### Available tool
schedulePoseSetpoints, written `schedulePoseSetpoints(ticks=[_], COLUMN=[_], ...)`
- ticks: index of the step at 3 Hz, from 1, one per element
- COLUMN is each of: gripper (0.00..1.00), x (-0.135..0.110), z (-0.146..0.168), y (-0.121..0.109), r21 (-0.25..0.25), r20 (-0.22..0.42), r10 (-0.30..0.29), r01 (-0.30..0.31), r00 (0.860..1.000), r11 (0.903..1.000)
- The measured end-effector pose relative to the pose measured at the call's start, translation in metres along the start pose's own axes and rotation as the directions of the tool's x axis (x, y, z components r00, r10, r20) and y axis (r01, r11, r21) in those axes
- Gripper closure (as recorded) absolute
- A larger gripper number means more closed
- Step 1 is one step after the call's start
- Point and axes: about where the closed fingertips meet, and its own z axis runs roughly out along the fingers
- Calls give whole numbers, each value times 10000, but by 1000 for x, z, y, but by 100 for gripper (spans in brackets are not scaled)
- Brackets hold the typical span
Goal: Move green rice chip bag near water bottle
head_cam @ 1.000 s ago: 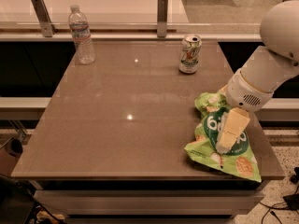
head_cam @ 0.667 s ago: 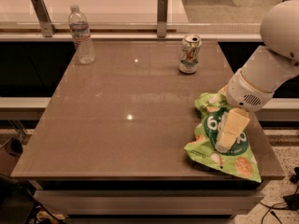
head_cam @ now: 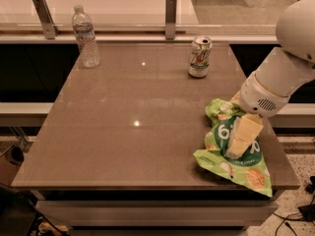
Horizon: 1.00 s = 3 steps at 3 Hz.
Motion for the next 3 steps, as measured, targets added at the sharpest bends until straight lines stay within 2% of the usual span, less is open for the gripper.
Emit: schedulePoseSetpoints(ticks=[1,2,3], gripper=[86,100,100], x=[0,-1,-1], z=[-1,-1,-2], y=[0,0,0], r21=[0,13,15], r20=[0,0,-1], r10=[-1,-11,-11], r01=[1,11,11], r00=[10000,10000,10000], r11=[10000,10000,10000])
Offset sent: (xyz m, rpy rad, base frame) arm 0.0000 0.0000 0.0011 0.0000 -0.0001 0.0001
